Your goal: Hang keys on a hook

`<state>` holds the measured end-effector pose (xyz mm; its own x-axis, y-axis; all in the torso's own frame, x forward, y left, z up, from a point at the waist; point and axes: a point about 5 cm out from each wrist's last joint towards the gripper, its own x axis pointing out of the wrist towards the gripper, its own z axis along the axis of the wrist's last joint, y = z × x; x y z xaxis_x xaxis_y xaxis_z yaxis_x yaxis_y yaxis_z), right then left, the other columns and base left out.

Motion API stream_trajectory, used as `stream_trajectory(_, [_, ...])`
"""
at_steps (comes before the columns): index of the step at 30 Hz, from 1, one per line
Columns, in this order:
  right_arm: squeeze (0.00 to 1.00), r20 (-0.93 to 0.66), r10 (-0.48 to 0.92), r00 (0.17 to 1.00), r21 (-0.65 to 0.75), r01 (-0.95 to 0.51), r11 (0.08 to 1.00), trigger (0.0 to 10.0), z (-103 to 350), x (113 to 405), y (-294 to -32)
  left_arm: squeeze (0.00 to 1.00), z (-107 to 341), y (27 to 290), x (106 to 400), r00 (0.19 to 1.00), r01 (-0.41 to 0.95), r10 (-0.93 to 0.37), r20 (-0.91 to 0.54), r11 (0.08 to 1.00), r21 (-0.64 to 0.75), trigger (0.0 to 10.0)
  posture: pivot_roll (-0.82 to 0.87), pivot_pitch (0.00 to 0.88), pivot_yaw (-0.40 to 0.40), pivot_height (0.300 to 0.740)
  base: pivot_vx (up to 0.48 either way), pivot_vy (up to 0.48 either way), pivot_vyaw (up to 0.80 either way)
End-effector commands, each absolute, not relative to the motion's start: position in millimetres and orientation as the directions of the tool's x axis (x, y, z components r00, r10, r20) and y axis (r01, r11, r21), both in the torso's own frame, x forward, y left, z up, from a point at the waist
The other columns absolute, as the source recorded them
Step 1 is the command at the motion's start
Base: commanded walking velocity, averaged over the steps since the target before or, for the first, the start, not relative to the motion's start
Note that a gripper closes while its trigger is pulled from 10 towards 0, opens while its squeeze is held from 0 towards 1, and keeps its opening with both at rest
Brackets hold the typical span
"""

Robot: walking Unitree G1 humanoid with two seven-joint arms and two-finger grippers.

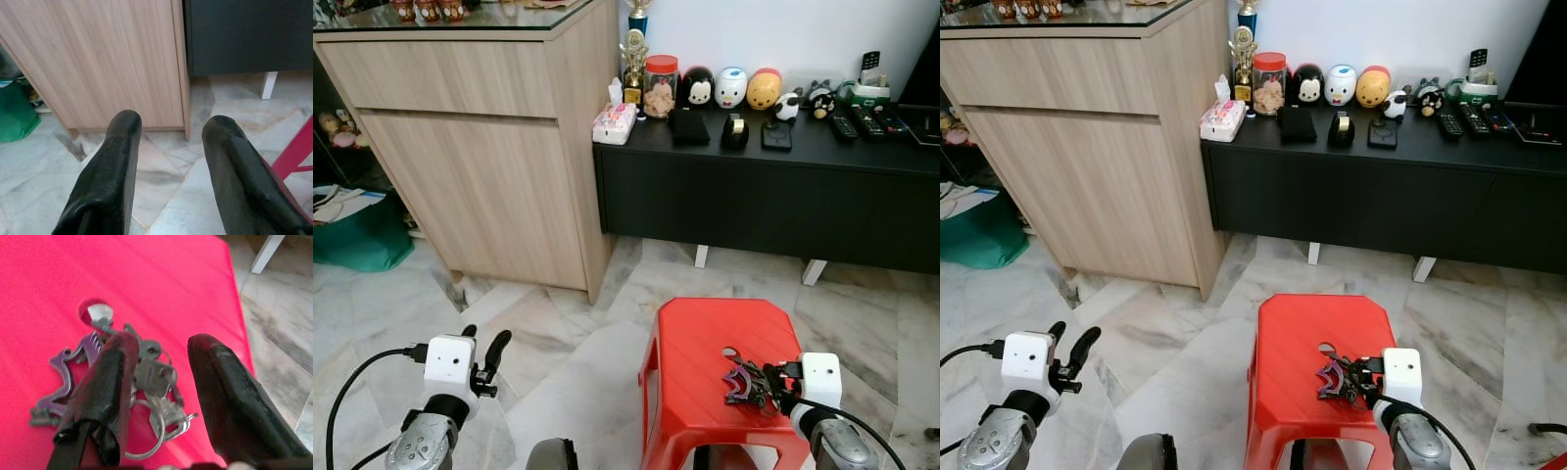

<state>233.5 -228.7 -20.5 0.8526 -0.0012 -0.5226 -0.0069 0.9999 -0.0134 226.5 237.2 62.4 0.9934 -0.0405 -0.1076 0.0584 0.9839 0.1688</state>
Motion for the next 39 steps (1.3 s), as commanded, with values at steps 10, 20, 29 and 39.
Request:
stream_trajectory(10, [0.0, -0.549, -0.041, 0.835, -0.044, 0.021, 0.999, 10.0, -20, 236, -233, 0.0, 56, 239, 223, 0.987, 0.078, -0.048, -0.151, 0.977, 0.197, 10.0, 0.07, 0.0, 0.019, 0.598, 0.0, 0.0, 0.0])
stream_trajectory(20, [0.0, -0.593, -0.063, 0.802, -0.031, 0.055, 0.998, 6.4, -29, 226, -234, 0.0, 55, 241, 221, 0.986, 0.08, -0.048, -0.162, 0.976, 0.2, 10.0, 0.07, 0.0, 0.02, 0.598, 0.0, 0.0, 0.0])
stream_trajectory(29, [0.0, -0.622, -0.081, 0.779, -0.044, 0.068, 0.997, 10.0, -34, 227, -235, 0.0, 54, 240, 221, 0.985, 0.08, -0.048, -0.163, 0.977, 0.2, 10.0, 0.08, 0.0, 0.018, 0.598, 0.0, 0.0, 0.0])
stream_trajectory(39, [0.0, -0.616, -0.088, 0.783, -0.042, 0.079, 0.996, 10.0, -33, 228, -235, 0.0, 55, 241, 221, 0.985, 0.079, -0.045, -0.164, 0.976, 0.203, 10.0, 0.08, 0.0, 0.022, 0.598, 0.0, 0.0, 0.0])
